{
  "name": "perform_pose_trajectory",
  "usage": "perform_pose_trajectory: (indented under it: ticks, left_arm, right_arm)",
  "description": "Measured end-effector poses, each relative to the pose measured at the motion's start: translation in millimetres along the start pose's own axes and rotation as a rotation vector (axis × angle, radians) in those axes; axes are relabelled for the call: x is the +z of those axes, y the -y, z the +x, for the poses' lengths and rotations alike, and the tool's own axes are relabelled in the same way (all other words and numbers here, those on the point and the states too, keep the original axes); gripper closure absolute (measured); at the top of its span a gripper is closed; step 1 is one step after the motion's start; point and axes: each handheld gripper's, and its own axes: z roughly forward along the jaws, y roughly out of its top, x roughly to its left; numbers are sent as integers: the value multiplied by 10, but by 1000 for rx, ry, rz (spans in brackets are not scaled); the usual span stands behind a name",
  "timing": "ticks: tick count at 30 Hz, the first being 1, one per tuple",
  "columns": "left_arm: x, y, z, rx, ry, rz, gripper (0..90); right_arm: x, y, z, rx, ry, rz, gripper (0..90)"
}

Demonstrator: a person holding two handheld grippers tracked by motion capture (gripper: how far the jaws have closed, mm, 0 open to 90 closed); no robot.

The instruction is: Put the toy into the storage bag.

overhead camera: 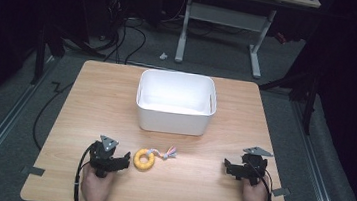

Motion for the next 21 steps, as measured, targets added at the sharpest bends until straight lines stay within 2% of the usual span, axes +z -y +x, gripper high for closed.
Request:
perform_pose_trajectory:
  ticks: [8,21]
  left_arm:
    - [-2,3,-6,4,5,1,152]
    - [22,-20,20,-8,-9,-2,159]
  right_arm:
    - [-4,3,27,-18,-18,1,2]
    - [4,-7,45,-36,-40,1,2]
